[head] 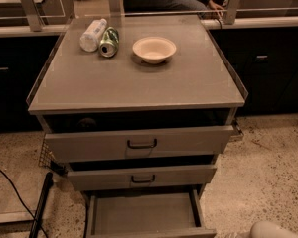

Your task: Close bottom drawer

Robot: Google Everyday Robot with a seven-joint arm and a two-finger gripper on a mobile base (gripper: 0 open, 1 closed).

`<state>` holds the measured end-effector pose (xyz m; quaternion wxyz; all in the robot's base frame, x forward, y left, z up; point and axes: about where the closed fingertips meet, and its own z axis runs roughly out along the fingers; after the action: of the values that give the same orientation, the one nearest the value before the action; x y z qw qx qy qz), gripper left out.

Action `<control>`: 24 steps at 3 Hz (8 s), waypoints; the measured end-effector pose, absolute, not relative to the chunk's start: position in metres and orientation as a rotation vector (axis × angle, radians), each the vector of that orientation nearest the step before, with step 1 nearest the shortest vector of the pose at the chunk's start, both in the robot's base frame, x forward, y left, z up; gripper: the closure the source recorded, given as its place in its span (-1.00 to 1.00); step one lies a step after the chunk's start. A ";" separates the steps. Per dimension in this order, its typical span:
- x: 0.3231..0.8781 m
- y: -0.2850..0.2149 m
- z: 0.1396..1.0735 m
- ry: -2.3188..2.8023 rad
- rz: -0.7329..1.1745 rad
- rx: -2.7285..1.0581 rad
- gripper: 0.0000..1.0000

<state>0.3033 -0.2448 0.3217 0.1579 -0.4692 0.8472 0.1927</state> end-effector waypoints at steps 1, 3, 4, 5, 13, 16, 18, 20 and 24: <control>0.284 -0.233 0.254 2.350 0.701 -1.272 1.00; 0.290 -0.232 0.248 2.322 0.663 -1.298 1.00; 0.305 -0.234 0.237 2.254 0.604 -1.324 1.00; 0.323 -0.230 0.229 2.184 0.545 -1.357 1.00; 0.429 -0.191 0.184 1.933 0.512 -1.326 1.00; 0.464 -0.181 0.173 1.868 0.457 -1.301 1.00; 0.486 -0.176 0.162 1.814 0.420 -1.275 1.00; 0.513 -0.171 0.156 1.763 0.391 -1.238 1.00; 0.554 -0.160 0.150 1.706 0.371 -1.193 1.00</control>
Offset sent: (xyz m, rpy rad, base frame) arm -0.0117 0.0051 -0.0394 0.0890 -0.0043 -0.0082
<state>0.5540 -0.1597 0.1499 0.4913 -0.4914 0.7027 0.1530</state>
